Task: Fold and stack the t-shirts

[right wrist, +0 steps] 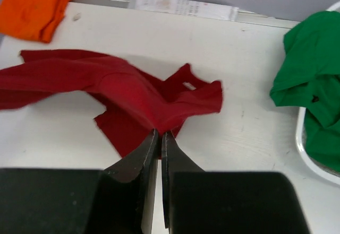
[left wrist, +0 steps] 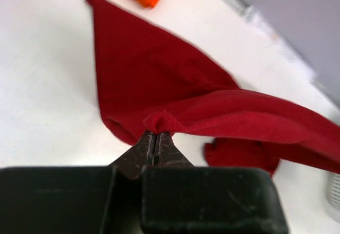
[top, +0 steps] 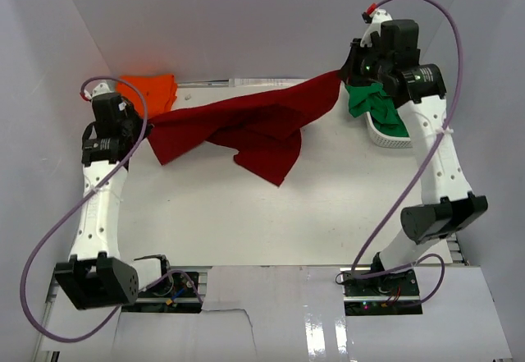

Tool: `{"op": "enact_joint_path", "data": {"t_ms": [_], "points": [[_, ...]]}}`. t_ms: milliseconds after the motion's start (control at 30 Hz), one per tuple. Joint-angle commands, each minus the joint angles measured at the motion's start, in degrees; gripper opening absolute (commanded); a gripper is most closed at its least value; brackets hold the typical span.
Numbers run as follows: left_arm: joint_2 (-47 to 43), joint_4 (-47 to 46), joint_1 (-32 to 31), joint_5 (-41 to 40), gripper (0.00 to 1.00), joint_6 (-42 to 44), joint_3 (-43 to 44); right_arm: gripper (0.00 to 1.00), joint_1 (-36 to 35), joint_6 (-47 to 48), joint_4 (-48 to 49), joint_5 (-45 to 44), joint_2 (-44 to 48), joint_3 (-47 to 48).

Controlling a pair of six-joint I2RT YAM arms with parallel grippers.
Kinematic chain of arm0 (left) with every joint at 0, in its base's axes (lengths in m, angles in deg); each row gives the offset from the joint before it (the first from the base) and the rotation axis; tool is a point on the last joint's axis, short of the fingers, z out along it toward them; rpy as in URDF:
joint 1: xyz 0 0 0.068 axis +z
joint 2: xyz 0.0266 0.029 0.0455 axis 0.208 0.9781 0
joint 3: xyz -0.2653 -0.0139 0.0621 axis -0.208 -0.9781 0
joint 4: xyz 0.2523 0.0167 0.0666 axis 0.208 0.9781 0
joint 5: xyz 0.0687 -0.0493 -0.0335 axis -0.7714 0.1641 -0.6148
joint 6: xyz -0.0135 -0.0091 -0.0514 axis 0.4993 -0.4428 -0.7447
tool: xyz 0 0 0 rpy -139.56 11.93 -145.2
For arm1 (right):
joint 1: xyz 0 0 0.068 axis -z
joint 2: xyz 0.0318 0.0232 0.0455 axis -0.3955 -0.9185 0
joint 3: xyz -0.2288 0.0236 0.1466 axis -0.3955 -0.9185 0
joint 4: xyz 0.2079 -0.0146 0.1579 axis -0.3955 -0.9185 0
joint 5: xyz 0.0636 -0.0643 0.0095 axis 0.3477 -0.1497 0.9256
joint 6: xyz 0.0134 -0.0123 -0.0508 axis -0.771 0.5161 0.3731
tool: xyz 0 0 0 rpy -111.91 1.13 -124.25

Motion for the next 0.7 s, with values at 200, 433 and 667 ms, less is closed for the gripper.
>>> {"op": "enact_joint_path", "data": {"t_ms": [200, 433, 667], "points": [[-25.7, -11.2, 0.2, 7.9, 0.00, -1.7, 3.2, 0.08, -1.1, 3.3, 14.0, 19.5, 30.0, -8.0], [-34.8, -16.3, 0.2, 6.2, 0.00, -3.0, 6.7, 0.08, -1.1, 4.9, 33.2, 22.4, 48.2, -13.0], [-33.6, -9.8, 0.2, -0.5, 0.00, -1.6, 20.0, 0.08, -1.1, 5.9, 28.2, 19.5, 46.4, 5.1]]}}
